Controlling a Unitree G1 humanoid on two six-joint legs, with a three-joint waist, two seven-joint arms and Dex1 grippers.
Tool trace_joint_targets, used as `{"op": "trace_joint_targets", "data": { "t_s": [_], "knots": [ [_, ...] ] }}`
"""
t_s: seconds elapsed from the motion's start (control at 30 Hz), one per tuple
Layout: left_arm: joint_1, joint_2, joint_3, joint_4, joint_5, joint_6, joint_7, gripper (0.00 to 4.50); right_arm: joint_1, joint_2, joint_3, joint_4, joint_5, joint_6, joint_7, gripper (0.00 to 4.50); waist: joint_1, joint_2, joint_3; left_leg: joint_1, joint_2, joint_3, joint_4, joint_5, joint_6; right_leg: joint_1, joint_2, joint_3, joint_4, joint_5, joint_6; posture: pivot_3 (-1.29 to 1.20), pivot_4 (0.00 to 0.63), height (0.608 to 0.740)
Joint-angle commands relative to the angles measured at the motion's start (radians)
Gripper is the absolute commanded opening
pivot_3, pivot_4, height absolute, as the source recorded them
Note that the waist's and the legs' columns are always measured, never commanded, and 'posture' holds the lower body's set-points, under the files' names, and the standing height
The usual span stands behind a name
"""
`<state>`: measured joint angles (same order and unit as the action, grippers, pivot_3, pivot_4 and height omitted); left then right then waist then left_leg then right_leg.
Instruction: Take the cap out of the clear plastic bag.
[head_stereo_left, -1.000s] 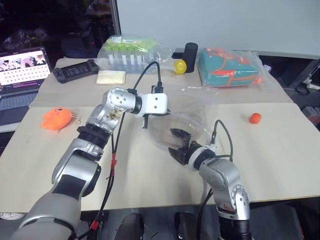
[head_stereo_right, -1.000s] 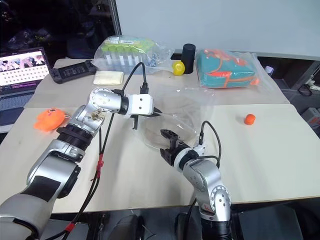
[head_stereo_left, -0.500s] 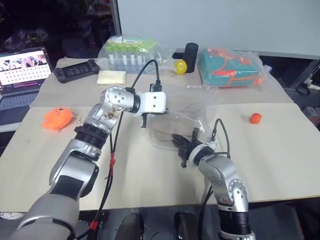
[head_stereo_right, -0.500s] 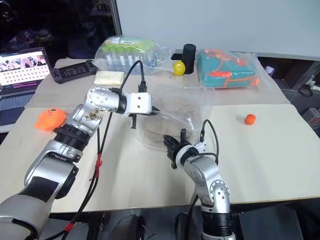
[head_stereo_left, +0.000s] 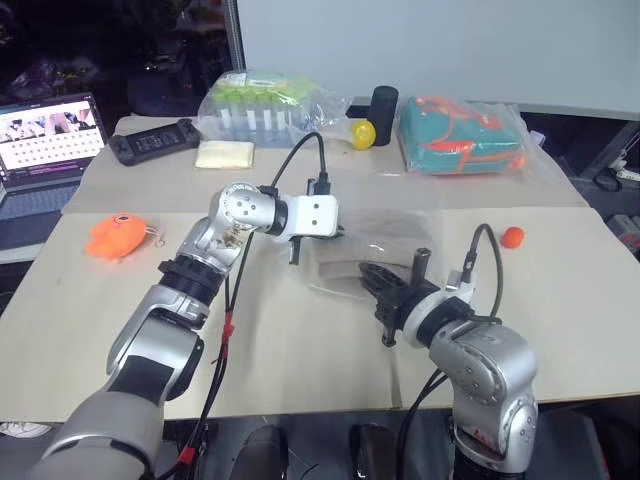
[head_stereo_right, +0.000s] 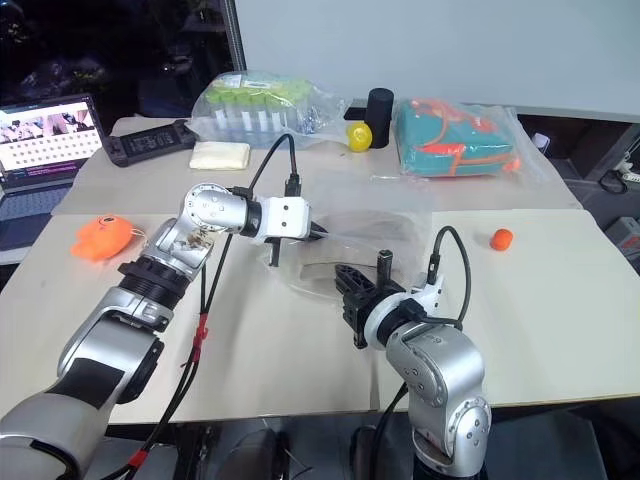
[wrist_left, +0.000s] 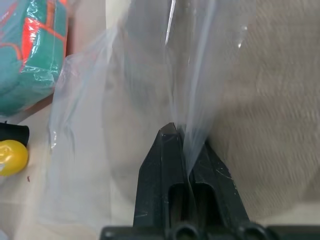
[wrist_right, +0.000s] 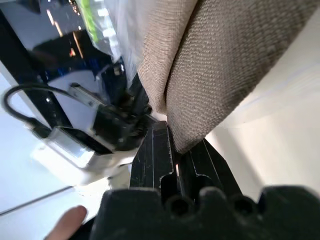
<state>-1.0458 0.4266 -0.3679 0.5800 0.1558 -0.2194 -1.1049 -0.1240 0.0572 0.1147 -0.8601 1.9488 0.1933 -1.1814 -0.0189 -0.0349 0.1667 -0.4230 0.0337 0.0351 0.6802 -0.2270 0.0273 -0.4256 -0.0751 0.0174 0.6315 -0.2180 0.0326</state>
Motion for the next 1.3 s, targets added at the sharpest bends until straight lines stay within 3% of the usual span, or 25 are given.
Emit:
{"op": "trace_joint_targets", "data": {
  "t_s": [0.03,0.1,0.2,0.3,0.37,0.47,0.63,0.7,0.83,0.9,1.03,1.17,1.3],
  "knots": [
    [-0.001,-0.002,0.007,0.002,0.003,-0.024,0.003,0.00,0.139,-0.253,0.137,-0.180,0.023,0.043,0.184,0.03,-0.001,0.000,0.000,0.000,0.000,0.000,0.000,0.000,0.000,0.000,0.000,0.000,0.000,0.000,0.000,0.00,0.150,0.740],
    [-0.001,-0.002,0.007,0.009,0.005,-0.030,0.005,0.00,0.237,-0.427,0.171,-0.187,0.023,0.095,0.353,0.03,0.004,0.000,0.000,-0.001,-0.001,0.000,0.000,-0.002,0.003,0.003,-0.001,0.000,-0.001,0.000,0.000,0.00,0.150,0.740],
    [0.001,-0.006,0.006,0.016,0.007,-0.036,0.013,0.00,0.403,-0.845,0.070,-0.187,0.023,0.210,0.797,0.03,0.006,0.001,-0.001,-0.002,-0.003,0.002,0.003,-0.003,0.006,0.004,-0.003,0.003,-0.005,0.000,0.003,0.00,0.150,0.740],
    [0.009,-0.003,0.010,0.013,0.009,-0.037,0.019,0.00,0.565,-1.178,-0.160,-0.139,0.023,0.292,1.168,0.03,0.008,0.001,-0.001,0.000,-0.002,0.003,0.005,-0.004,0.007,0.007,-0.003,0.005,-0.006,0.000,0.005,0.00,0.150,0.740],
    [0.016,0.003,0.013,0.007,0.011,-0.033,0.023,0.00,0.652,-1.298,-0.362,-0.041,0.023,0.421,1.354,0.03,0.007,0.001,-0.001,0.002,-0.002,0.003,0.006,-0.004,0.007,0.008,-0.002,0.005,-0.004,0.000,0.004,0.00,0.150,0.740],
    [0.034,0.033,0.026,-0.013,0.014,-0.015,0.031,0.00,0.694,-1.368,-0.702,0.253,0.020,0.716,1.503,0.03,0.009,0.000,-0.001,0.005,0.000,0.003,0.006,-0.004,0.007,0.011,0.001,0.005,-0.004,0.001,0.003,0.00,0.150,0.740],
    [0.079,0.087,0.045,-0.081,0.013,0.029,0.040,0.00,0.645,-1.372,-0.987,0.615,-0.207,0.941,1.824,0.03,0.020,0.000,-0.002,0.007,0.000,0.005,0.006,-0.004,0.008,0.011,0.000,0.007,-0.004,0.001,0.003,0.00,0.150,0.740],
    [0.097,0.101,0.050,-0.112,0.011,0.049,0.043,0.00,0.598,-1.368,-1.021,0.700,-0.282,0.960,1.933,0.03,0.026,0.000,-0.002,0.005,-0.001,0.006,0.006,-0.004,0.008,0.008,0.000,0.007,-0.004,0.000,0.004,0.00,0.150,0.740],
    [0.123,0.118,0.060,-0.161,0.010,0.088,0.052,0.00,0.400,-1.360,-0.997,0.862,-0.312,0.937,1.993,0.03,0.030,0.000,-0.002,0.000,-0.002,0.007,0.006,-0.004,0.008,0.003,0.000,0.007,-0.004,0.000,0.004,0.00,0.150,0.740],
    [0.134,0.123,0.062,-0.182,0.010,0.104,0.056,0.00,0.268,-1.326,-0.958,0.918,-0.298,0.909,1.961,0.03,0.030,0.000,-0.002,0.000,-0.002,0.008,0.006,-0.004,0.008,0.004,0.000,0.007,-0.004,0.000,0.004,0.00,0.150,0.740],
    [0.175,0.136,0.066,-0.254,0.006,0.139,0.061,0.00,-0.054,-1.143,-0.798,0.952,-0.298,0.811,1.762,0.03,0.019,0.000,-0.001,0.001,-0.002,0.007,0.006,-0.004,0.008,0.005,0.001,0.007,-0.004,0.001,0.005,0.00,0.150,0.740],
    [0.223,0.138,0.069,-0.337,-0.007,0.187,0.059,0.00,-0.247,-0.974,-0.659,0.904,-0.196,0.811,1.512,0.03,0.010,0.001,-0.002,0.002,-0.002,0.007,0.006,-0.004,0.008,0.003,0.000,0.010,-0.001,0.001,0.005,0.00,0.150,0.740],
    [0.279,0.133,0.066,-0.416,-0.005,0.228,0.077,0.00,-0.413,-0.728,-0.444,0.850,-0.236,0.802,1.293,0.03,-0.003,0.002,-0.002,0.002,-0.002,0.008,0.005,-0.004,0.008,0.001,0.001,0.013,0.000,0.001,0.005,0.00,0.150,0.740]
  ]
}}
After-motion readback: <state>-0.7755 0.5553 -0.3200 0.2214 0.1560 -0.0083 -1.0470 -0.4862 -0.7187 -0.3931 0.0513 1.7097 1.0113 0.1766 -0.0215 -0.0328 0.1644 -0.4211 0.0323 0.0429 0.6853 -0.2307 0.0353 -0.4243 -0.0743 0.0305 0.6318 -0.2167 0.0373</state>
